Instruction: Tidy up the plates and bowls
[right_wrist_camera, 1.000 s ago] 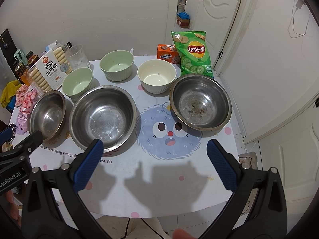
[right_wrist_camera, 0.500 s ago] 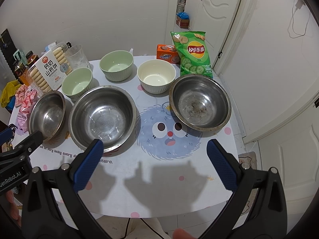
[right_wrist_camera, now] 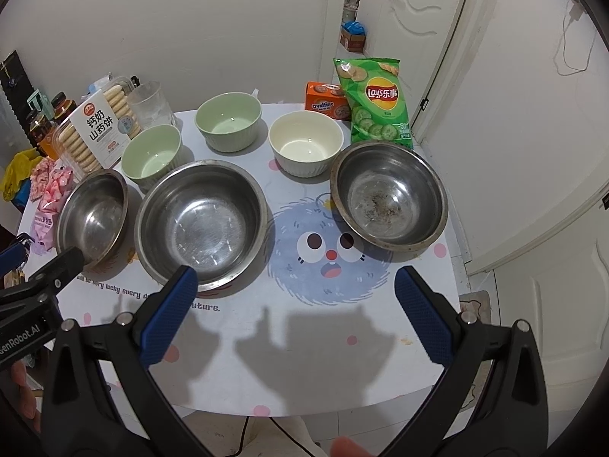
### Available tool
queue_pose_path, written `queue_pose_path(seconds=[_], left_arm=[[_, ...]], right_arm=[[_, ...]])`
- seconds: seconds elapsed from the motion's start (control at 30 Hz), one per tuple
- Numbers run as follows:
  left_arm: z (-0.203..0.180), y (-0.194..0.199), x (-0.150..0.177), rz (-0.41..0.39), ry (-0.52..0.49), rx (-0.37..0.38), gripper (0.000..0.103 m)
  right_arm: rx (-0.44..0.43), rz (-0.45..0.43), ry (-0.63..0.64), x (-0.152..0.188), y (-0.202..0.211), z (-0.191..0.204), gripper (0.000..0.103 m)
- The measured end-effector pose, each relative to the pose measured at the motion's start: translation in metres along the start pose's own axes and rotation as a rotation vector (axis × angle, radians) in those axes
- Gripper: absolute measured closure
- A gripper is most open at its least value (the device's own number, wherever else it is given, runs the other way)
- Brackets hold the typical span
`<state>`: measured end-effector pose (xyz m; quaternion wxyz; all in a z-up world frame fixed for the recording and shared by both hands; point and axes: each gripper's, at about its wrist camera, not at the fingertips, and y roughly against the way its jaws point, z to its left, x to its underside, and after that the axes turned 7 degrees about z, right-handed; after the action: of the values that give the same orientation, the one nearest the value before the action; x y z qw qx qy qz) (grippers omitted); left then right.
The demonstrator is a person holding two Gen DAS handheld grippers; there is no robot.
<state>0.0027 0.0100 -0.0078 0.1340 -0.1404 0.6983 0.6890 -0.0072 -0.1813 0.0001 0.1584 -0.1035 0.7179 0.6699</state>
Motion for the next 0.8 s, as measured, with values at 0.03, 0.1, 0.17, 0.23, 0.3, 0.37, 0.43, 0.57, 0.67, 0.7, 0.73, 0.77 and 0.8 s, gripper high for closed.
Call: queue_pose_path(seconds=[0.03, 0.1, 0.17, 0.23, 0.3, 0.37, 0.43, 0.57, 0.67, 0.7, 0.73, 0.77, 0.8], left_arm=[[0.001, -0.001, 0.0, 0.004, 0.004, 0.001, 0.0], [0.005, -0.002, -0.001, 0.009, 0.013, 0.003, 0.0], [0.009, -0.004, -0.002, 0.013, 0.019, 0.001, 0.0], [0.012, -0.005, -0.002, 0.018, 0.025, -0.003, 0.0], [0.018, -0.007, -0.003, 0.022, 0.037, -0.007, 0.0], [0.025, -0.01, -0.005, 0.025, 0.051, -0.008, 0.0], [0.035, -0.013, -0.006, 0.027, 0.064, -0.004, 0.0], [0.053, -0.02, -0.007, 0.027, 0.076, -0.012, 0.0], [0.072, -0.03, -0.008, 0.057, 0.11, -0.012, 0.0], [0.08, -0.034, -0.008, 0.07, 0.127, -0.001, 0.0], [0.088, -0.038, -0.007, 0.08, 0.145, 0.005, 0.0], [0.095, -0.042, -0.007, 0.089, 0.161, 0.004, 0.0], [0.102, -0.046, -0.005, 0.096, 0.177, -0.005, 0.0]], right_arm=[[0.0, 0.002, 0.001, 0.0, 0.0, 0.001, 0.0], [-0.008, 0.007, 0.007, -0.001, -0.002, 0.004, 0.0], [-0.016, 0.011, 0.014, -0.001, -0.004, 0.007, 0.0], [-0.02, 0.014, 0.025, -0.002, -0.005, 0.012, 0.0], [-0.029, 0.018, 0.038, -0.004, -0.007, 0.018, 0.0], [-0.041, 0.024, 0.054, -0.006, -0.01, 0.024, 0.0], [-0.057, 0.028, 0.07, -0.008, -0.012, 0.031, 0.0], [-0.092, 0.032, 0.104, -0.015, -0.018, 0.048, 0.0], [-0.116, 0.046, 0.141, -0.019, -0.026, 0.065, 0.0], [-0.126, 0.053, 0.154, -0.021, -0.028, 0.071, 0.0], [-0.135, 0.057, 0.165, -0.022, -0.031, 0.077, 0.0], [-0.144, 0.062, 0.177, -0.024, -0.034, 0.084, 0.0], [-0.153, 0.069, 0.191, -0.025, -0.037, 0.091, 0.0]])
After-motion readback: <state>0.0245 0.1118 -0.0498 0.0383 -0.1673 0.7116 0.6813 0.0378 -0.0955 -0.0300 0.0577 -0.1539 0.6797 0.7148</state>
